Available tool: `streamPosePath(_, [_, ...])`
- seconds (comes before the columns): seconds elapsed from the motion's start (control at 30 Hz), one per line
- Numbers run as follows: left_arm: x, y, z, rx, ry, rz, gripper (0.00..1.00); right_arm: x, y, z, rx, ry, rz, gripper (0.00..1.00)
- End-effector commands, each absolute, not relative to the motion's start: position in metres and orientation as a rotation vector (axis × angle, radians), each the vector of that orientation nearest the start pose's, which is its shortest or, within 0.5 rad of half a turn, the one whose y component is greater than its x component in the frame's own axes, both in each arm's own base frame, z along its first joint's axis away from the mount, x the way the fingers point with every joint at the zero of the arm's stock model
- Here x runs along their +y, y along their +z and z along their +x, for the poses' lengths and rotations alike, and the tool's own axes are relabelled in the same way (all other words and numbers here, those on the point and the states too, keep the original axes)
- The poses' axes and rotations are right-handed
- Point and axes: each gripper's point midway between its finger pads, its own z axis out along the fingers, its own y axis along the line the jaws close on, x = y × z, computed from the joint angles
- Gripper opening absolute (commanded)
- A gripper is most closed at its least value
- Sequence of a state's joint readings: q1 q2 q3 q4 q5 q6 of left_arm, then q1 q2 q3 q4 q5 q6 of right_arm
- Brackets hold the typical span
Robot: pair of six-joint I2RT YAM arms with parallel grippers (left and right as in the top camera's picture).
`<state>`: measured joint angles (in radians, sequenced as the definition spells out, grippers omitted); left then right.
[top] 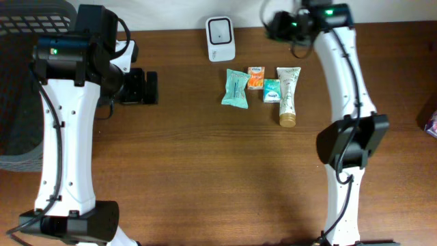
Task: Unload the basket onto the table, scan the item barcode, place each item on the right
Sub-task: 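Carry the jar up to the scanner with the right gripper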
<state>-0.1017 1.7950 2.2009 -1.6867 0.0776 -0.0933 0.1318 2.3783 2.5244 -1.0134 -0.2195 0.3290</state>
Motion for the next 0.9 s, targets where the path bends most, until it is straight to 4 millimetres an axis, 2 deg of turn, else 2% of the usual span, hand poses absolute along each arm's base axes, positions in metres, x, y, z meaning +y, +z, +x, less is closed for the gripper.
streamPosePath(0.0, [-0.049, 0.289, 0.346, 2.853, -0.149, 0.052, 0.99, 0.166, 0.248, 0.601, 2.308, 0.535, 0.044, 0.62])
streamPosePath(0.03, [-0.049, 0.289, 0.346, 2.853, -0.149, 0.052, 0.99, 0.178, 0.255, 0.609, 2.250, 0.484, 0.035, 0.62])
streamPosePath(0.1, [-0.049, 0.289, 0.346, 2.854, -0.148, 0.052, 0.99, 0.188, 0.261, 0.616, 2.190, 0.410, 0.044, 0.61])
streamPosePath(0.23, [-0.049, 0.289, 0.346, 2.853, -0.149, 0.052, 0.99, 0.208, 0.259, 0.630, 2.089, 0.341, 0.057, 0.62])
streamPosePath(0.3, [-0.049, 0.289, 0.346, 2.853, -0.149, 0.052, 0.99, 0.220, 0.247, 0.638, 2.049, 0.359, 0.047, 0.62])
streamPosePath(0.5, [-0.049, 0.289, 0.346, 2.853, -0.149, 0.052, 0.99, 0.231, 0.208, 0.663, 1.942, 0.393, 0.048, 0.62])
streamPosePath(0.6, [-0.049, 0.289, 0.346, 2.854, -0.149, 0.052, 0.99, 0.233, 0.193, 0.668, 1.938, 0.395, 0.049, 0.62])
streamPosePath(0.73, [-0.049, 0.289, 0.346, 2.854, -0.149, 0.052, 0.99, 0.239, 0.177, 0.670, 1.953, 0.395, 0.042, 0.62])
streamPosePath(0.87, [-0.049, 0.289, 0.346, 2.853, -0.149, 0.052, 0.99, 0.239, 0.178, 0.671, 1.942, 0.398, 0.042, 0.62])
